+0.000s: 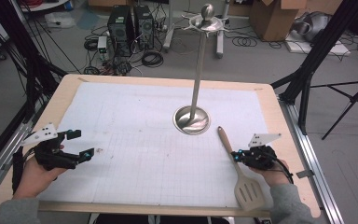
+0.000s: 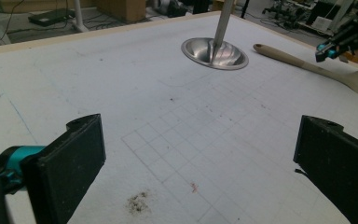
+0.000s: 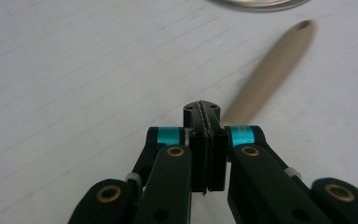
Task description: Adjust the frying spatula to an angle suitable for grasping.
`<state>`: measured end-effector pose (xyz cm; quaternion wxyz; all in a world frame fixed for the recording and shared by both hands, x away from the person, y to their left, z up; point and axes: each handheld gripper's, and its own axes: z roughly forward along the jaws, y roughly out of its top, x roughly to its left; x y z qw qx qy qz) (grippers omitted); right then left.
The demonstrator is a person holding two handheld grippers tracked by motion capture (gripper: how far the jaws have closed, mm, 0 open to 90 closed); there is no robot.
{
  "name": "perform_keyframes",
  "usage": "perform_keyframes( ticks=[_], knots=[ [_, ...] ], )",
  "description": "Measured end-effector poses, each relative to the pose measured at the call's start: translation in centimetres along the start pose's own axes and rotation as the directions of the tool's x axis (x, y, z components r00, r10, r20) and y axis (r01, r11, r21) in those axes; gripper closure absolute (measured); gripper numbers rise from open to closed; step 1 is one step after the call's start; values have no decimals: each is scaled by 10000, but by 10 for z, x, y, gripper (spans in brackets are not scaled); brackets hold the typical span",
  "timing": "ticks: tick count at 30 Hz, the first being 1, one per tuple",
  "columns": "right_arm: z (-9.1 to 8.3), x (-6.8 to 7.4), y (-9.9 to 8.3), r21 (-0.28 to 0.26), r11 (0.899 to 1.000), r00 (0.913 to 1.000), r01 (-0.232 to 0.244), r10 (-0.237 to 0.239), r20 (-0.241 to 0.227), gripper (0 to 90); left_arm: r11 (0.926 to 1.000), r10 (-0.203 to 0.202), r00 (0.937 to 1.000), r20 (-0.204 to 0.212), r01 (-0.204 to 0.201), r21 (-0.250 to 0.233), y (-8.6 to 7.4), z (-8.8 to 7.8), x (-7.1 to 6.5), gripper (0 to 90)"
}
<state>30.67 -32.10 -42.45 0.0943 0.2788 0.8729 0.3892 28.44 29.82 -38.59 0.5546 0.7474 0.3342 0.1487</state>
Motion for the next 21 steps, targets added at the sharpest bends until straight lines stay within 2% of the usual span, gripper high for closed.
perform_keyframes(
  ticks=[3,9,12,16,21],
  knots=[
    [-1,9,-6,205,9993,9993,313,-308,-219,900,10000,-1,10000,97,0,48,1,5,0,25],
    [1,15,-11,546,9973,9980,485,-463,-420,900,9999,31,9998,206,-34,115,3,13,0,25],
    [5,19,-11,1061,9908,9958,843,-799,-453,900,9999,64,9997,250,-67,132,3,14,0,25],
    [3,21,-10,1393,9854,9950,978,-941,-329,900,9999,27,9996,275,-32,168,3,14,1,25],
    [0,22,-7,1801,9722,9886,1496,-1505,-88,900,9999,1,9997,240,-4,116,2,13,1,25]
  ],
)
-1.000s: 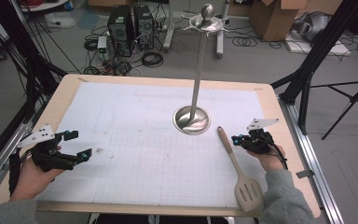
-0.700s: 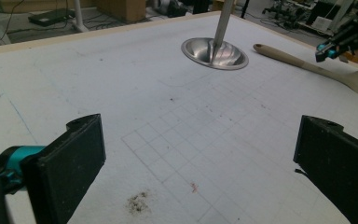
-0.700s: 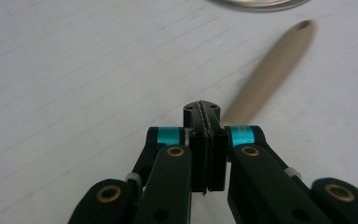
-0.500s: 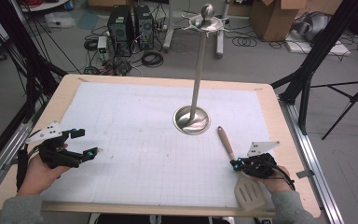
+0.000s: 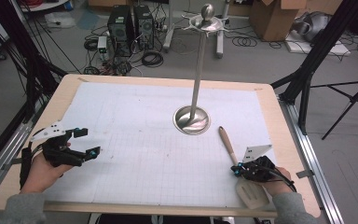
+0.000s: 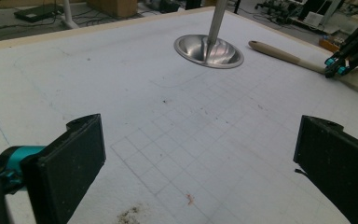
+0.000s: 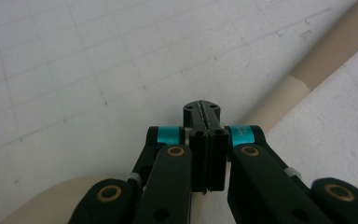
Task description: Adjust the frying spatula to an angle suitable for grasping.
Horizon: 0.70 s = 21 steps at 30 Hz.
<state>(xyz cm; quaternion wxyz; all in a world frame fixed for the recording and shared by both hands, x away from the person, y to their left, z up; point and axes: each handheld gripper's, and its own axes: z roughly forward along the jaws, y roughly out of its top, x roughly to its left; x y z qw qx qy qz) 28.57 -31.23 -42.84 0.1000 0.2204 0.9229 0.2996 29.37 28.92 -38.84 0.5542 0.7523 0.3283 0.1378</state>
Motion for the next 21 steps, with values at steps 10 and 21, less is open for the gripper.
perform_keyframes(
  ticks=[10,21],
  knots=[
    [-7,-8,-7,-62,9998,9992,-204,206,328,900,10000,-47,10000,-19,47,-51,-1,-3,0,25],
    [-11,-16,-14,-40,9994,9951,-347,349,924,900,10000,-33,10000,-39,33,-42,-1,-3,0,25]
  ],
)
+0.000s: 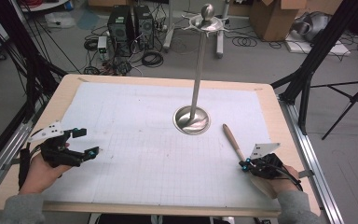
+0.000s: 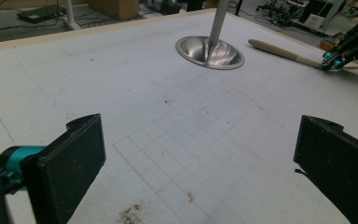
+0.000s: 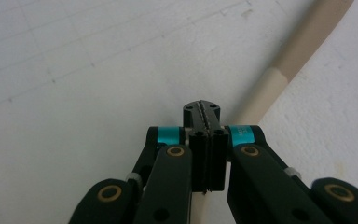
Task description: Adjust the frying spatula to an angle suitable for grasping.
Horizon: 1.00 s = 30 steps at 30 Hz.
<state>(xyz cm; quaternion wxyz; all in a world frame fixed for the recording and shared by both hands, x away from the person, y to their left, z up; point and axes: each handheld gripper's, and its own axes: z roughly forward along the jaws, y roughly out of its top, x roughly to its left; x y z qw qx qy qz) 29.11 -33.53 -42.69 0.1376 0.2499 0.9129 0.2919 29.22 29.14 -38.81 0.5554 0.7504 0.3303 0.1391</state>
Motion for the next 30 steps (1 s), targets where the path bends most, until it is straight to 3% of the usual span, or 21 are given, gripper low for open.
perform_keyframes(
  ticks=[5,7,9,11,13,16,22,26,30],
  knots=[
    [-3,-3,-1,-127,9989,9985,-458,461,304,900,10000,7,10000,-13,-7,47,0,1,0,25],
    [-7,-8,0,-701,9922,9935,-1031,1062,422,900,10000,-2,10000,-20,3,95,-1,2,0,25],
    [-11,-15,2,-1244,9776,9827,-1697,1773,530,900,10000,7,10000,-14,-7,97,-1,3,0,25],
    [-11,-23,4,-1421,9624,9689,-2314,2411,555,900,9999,65,10000,-3,-65,104,0,3,0,25],
    [-8,-31,7,-1308,9520,9556,-2768,2870,662,900,9999,49,10000,6,-49,101,0,4,-1,25],
    [0,-42,8,-1161,9385,9429,-3252,3312,361,900,9999,52,10000,31,-52,96,0,4,0,25],
    [11,-56,11,-876,9340,9366,-3463,3495,238,900,9999,50,10000,-18,-50,130,-1,3,1,25],
    [20,-58,10,-378,9436,9440,-3289,3296,137,900,9999,19,10000,-63,-18,131,-2,1,1,25],
    [23,-59,11,-416,9484,9492,-3145,3148,12,900,9999,25,9999,-115,-24,145,-2,0,1,25]
  ],
)
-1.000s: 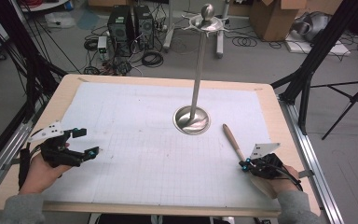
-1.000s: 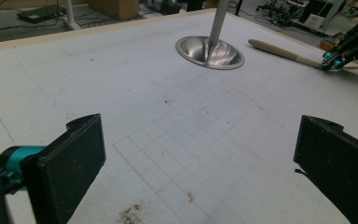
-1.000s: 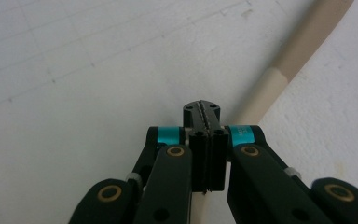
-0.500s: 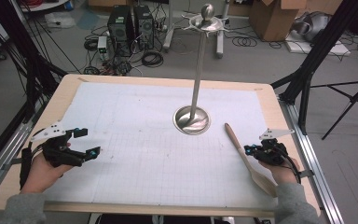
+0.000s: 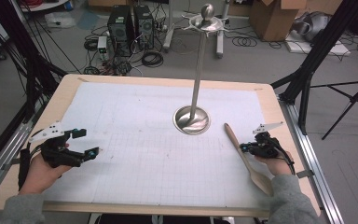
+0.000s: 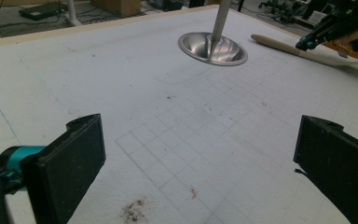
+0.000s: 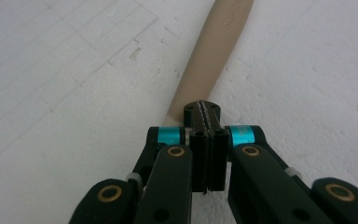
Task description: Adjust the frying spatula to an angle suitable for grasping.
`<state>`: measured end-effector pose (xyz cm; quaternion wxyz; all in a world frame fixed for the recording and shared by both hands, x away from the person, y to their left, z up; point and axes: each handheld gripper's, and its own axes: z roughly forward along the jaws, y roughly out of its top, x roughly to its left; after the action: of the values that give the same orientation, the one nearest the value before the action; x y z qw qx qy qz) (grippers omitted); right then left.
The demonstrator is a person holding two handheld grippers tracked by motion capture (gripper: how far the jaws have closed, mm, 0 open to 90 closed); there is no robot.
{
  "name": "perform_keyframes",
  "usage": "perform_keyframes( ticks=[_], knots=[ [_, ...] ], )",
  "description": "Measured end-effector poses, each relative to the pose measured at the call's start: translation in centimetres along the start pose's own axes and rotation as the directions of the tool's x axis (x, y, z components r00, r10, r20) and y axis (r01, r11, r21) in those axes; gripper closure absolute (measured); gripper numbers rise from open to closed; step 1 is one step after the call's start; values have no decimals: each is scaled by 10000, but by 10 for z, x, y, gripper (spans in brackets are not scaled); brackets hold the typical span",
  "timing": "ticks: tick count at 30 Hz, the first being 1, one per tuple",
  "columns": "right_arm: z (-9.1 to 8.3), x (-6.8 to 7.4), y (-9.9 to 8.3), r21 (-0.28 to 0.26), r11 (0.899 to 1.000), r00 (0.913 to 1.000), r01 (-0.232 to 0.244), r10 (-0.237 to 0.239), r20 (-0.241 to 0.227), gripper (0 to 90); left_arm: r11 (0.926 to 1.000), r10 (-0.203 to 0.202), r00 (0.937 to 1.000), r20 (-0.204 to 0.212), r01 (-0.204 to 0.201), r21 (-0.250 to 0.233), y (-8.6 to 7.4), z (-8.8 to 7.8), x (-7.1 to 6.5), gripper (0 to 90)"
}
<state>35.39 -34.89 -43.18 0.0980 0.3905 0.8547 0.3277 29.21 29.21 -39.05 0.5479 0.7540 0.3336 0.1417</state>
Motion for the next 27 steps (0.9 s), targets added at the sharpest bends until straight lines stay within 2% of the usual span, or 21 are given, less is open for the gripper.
perform_keyframes(
  ticks=[3,7,14,16,22,27],
  knots=[
    [1,1,2,-140,9995,9993,290,-293,-232,900,10000,-25,10000,15,25,27,-1,0,0,25],
    [2,5,6,-28,9968,9967,803,-803,-125,900,10000,-8,10000,-3,8,36,-1,0,0,25],
    [6,9,11,21,9917,9914,1285,-1285,-253,900,10000,-11,10000,-9,11,93,-1,1,0,25],
    [9,12,13,-8,9879,9872,1549,-1549,-380,900,10000,-59,10000,-16,59,42,-1,0,0,25],
    [12,15,17,6,9812,9795,1928,-1924,-589,900,10000,-45,10000,-61,46,36,-2,-2,0,25],
    [15,20,20,-9,9721,9687,2345,-2338,-830,900,10000,-50,9999,-102,50,20,-2,-3,0,25]
  ],
)
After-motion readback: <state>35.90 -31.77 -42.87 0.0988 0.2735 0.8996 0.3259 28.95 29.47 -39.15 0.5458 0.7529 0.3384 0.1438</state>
